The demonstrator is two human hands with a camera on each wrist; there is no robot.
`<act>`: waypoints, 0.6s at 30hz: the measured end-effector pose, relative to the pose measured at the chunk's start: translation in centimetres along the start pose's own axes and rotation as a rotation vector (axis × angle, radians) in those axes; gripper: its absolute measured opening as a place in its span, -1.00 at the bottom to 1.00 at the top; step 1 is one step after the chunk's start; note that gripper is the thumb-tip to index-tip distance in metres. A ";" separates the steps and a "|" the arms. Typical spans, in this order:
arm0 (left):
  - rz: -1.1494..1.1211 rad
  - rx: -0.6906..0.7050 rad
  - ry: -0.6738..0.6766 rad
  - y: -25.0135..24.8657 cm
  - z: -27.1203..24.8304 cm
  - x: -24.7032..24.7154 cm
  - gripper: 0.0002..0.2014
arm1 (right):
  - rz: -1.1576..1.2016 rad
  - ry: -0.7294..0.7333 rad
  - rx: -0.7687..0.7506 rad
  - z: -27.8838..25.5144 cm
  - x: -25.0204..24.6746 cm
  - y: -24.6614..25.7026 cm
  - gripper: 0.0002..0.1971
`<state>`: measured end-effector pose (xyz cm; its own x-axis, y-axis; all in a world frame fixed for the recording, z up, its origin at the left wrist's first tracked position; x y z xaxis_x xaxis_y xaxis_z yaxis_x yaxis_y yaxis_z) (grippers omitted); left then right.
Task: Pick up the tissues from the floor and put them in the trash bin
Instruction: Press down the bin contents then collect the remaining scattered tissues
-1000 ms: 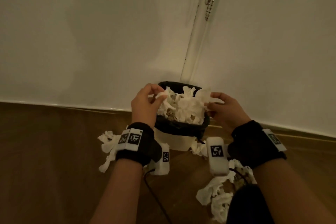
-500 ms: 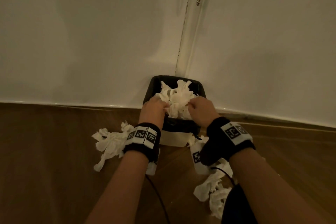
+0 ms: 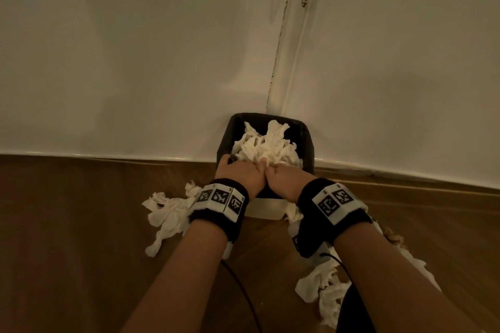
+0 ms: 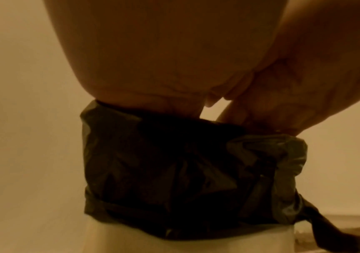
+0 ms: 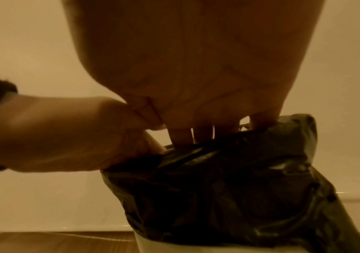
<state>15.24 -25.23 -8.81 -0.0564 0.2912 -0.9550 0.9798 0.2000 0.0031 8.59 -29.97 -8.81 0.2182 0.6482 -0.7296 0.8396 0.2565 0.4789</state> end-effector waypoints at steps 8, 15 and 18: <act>0.020 -0.024 0.001 0.5 0.6 0.0 -0.58 | -0.438 0.064 -0.055 0.6 1.8 0.8 -0.47; -0.105 -0.087 -0.174 1.2 0.0 -1.6 -0.76 | -0.422 -0.094 -0.139 0.1 0.0 2.6 -0.50; -0.155 -0.109 -0.274 1.5 -0.9 -2.6 -0.75 | -0.463 -0.132 -0.177 -0.2 -0.5 3.2 -0.55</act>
<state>16.66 -24.82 -6.01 -0.1353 -0.0101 -0.9908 0.9364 0.3254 -0.1312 11.06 -29.38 -6.84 -0.0857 0.3445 -0.9349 0.7686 0.6199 0.1580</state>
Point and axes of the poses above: each hand's wrist, its own z-axis towards the middle knuckle, its own x-axis out of the palm, y = z × x, the point moved 10 cm from there along z, towards the middle knuckle, and after that the axes turned 6 degrees about x, right-handed, at the moved point
